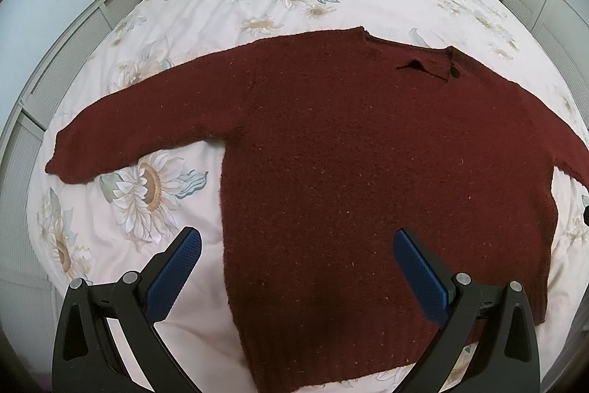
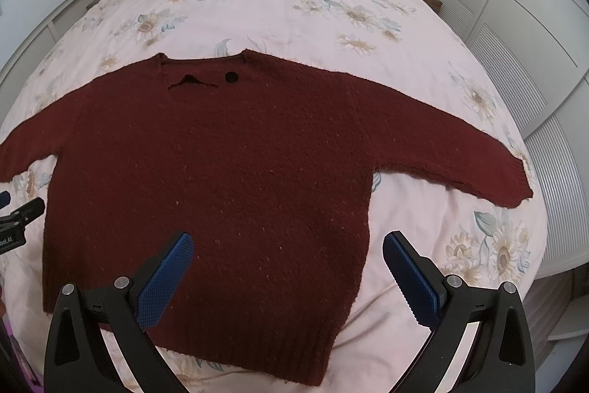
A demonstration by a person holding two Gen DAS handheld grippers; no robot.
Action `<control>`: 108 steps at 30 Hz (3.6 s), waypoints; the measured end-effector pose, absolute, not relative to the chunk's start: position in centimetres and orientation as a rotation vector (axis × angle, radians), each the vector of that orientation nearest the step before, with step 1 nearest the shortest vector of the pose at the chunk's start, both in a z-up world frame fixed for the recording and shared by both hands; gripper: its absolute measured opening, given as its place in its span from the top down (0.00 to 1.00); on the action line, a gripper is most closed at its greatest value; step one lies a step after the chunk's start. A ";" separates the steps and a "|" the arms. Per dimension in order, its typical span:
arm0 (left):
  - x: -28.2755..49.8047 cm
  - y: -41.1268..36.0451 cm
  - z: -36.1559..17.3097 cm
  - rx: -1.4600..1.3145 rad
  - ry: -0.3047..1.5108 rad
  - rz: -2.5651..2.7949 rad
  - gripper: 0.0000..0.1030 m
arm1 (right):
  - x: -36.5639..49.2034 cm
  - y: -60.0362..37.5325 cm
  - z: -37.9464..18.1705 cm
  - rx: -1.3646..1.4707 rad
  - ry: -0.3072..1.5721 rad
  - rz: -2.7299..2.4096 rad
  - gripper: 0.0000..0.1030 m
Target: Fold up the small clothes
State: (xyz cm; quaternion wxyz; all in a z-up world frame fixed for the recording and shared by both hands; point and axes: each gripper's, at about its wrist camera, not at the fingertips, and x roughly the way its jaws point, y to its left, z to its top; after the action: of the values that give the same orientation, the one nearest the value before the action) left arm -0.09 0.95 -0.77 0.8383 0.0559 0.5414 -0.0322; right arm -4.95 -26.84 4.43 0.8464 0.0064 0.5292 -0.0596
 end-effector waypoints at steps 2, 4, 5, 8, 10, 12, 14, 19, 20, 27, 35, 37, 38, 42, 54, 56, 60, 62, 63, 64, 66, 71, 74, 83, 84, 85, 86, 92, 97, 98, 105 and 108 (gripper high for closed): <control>-0.1 1.0 -0.8 0.120 1.144 -0.066 0.01 | -5.0 -27.0 4.4 0.015 1.116 -0.126 0.00; 0.0 1.0 -0.8 0.124 1.144 -0.065 0.01 | -5.0 -27.0 4.4 0.013 1.117 -0.127 0.00; 0.0 0.9 -0.8 0.124 1.145 -0.063 0.01 | -5.0 -27.0 4.4 0.013 1.117 -0.128 0.00; 0.1 0.9 -0.9 0.123 1.154 -0.060 0.01 | -5.1 -27.1 4.3 0.014 1.119 -0.132 0.00; 0.2 0.9 -0.9 0.124 1.156 -0.058 0.01 | -5.1 -27.2 4.4 0.014 1.120 -0.133 0.00; 0.2 0.8 -0.9 0.127 1.157 -0.058 0.01 | -5.1 -27.3 4.4 0.012 1.121 -0.134 0.00; 0.2 0.8 -0.9 0.126 1.156 -0.058 0.01 | -5.1 -27.3 4.4 0.012 1.122 -0.134 0.00; 0.2 0.6 -0.9 0.140 1.155 -0.053 0.01 | -5.1 -27.3 4.4 0.012 1.122 -0.134 0.00; 0.2 0.6 -1.0 0.142 1.157 -0.052 0.01 | -5.1 -27.3 4.4 0.012 1.122 -0.134 0.00; 0.2 0.5 -1.1 0.141 1.162 -0.054 0.01 | -5.2 -27.4 4.2 0.006 1.131 -0.131 0.00; 0.1 0.3 -0.9 0.135 1.162 -0.060 0.01 | -5.0 -27.3 4.2 -0.002 1.137 -0.129 0.00; 0.1 0.3 -0.8 0.137 1.159 -0.059 0.01 | -5.0 -27.3 4.2 -0.002 1.137 -0.130 0.00; 0.1 0.3 -0.8 0.137 1.159 -0.059 0.01 | -5.0 -27.3 4.2 -0.003 1.137 -0.130 0.00; 0.2 0.3 -0.9 0.140 1.161 -0.058 0.01 | -4.9 -27.2 4.1 -0.006 1.141 -0.133 0.00; 0.4 0.4 -1.0 0.136 1.167 -0.056 0.01 | -4.6 -27.7 3.7 -0.002 1.134 -0.139 0.00; 0.8 0.3 -1.0 0.138 1.167 -0.059 0.01 | -4.2 -28.4 3.4 0.005 1.131 -0.147 0.00; 1.8 0.1 -0.9 0.144 1.157 -0.070 0.01 | -3.1 -31.0 2.4 0.032 1.132 -0.170 0.00; 2.6 0.0 -0.8 0.149 1.148 -0.074 0.01 | -2.5 -32.8 2.0 0.043 1.128 -0.200 0.00; 2.8 -0.1 -0.8 0.147 1.146 -0.073 0.01 | -2.3 -33.6 1.9 0.047 1.124 -0.214 0.00; 3.3 -0.1 -0.8 0.138 1.147 -0.077 0.01 | -2.0 -34.7 1.8 0.053 1.120 -0.232 0.00; 3.9 0.0 -0.9 0.125 1.152 -0.083 0.01 | -1.4 -37.1 1.5 0.071 1.116 -0.264 0.00; 6.1 0.1 -1.7 0.125 1.176 -0.070 0.01 | -0.1 -44.6 0.1 0.143 1.137 -0.365 0.00; 7.5 0.5 -2.2 0.126 1.190 -0.051 0.01 | 0.2 -49.7 -0.7 0.212 1.140 -0.443 0.00; 10.1 1.3 -4.0 0.112 1.224 -0.021 0.01 | -0.6 -63.4 -6.9 0.498 1.189 -0.683 0.00; 10.3 1.3 -4.2 0.110 1.229 -0.019 0.01 | -0.8 -64.3 -7.6 0.530 1.192 -0.702 0.00; 10.4 1.5 -4.5 0.108 1.235 -0.015 0.01 | -0.9 -65.0 -8.3 0.556 1.194 -0.712 0.00; 10.4 1.6 -4.7 0.107 1.239 -0.012 0.01 | -1.1 -65.4 -8.7 0.582 1.190 -0.717 0.00; 10.6 1.8 -5.5 0.108 1.261 -0.007 0.01 | -1.1 -67.3 -10.5 0.739 1.157 -0.701 0.01; 10.7 1.9 -5.9 0.102 1.265 0.000 0.01 | -0.3 -67.3 -9.5 0.728 1.142 -0.661 0.62; 10.7 2.0 -6.0 0.097 1.266 -0.002 0.01 | -0.1 -67.3 -9.2 0.728 1.140 -0.651 0.70; 10.0 2.5 -5.7 0.098 1.249 -0.017 0.01 | 1.4 -64.6 -5.2 0.543 1.137 -0.600 0.87; 9.6 2.9 -5.9 0.081 1.253 -0.031 0.01 | 2.7 -62.0 -2.4 0.467 1.113 -0.542 0.87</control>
State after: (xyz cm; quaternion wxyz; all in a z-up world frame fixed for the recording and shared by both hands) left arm 9.65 2.87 -5.87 0.8091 0.0380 0.5862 -0.0145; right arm 2.69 -61.96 -2.45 0.7890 0.2170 0.5168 -0.2515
